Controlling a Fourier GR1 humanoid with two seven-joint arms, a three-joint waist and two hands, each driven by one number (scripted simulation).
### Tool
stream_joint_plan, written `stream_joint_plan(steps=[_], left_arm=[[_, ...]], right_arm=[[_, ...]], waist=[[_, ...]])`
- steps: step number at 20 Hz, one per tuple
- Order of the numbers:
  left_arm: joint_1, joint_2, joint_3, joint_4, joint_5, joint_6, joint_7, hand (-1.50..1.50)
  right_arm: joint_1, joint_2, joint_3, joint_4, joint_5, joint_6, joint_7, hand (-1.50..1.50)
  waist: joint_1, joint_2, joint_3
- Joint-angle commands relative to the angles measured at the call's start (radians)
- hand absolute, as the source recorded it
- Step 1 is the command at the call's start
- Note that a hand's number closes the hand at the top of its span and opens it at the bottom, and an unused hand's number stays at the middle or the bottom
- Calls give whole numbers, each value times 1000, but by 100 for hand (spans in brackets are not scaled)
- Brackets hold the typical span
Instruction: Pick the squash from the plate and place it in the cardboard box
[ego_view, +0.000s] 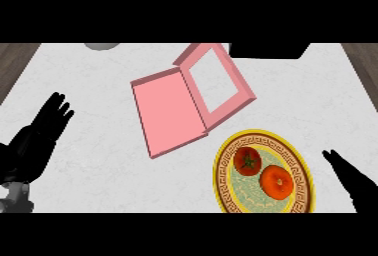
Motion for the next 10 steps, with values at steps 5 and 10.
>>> stream_joint_plan(steps=[5, 10], left_arm=[[-3, 6, 69, 3, 10, -41, 51, 0], [89, -78, 22, -80, -80, 16, 29, 0]], right_arm=[[-162, 174, 117, 134, 40, 129, 145, -150], [-158, 211, 72, 166, 42, 170, 121, -150]], waist=[[-21, -6, 3], [-24, -7, 3]])
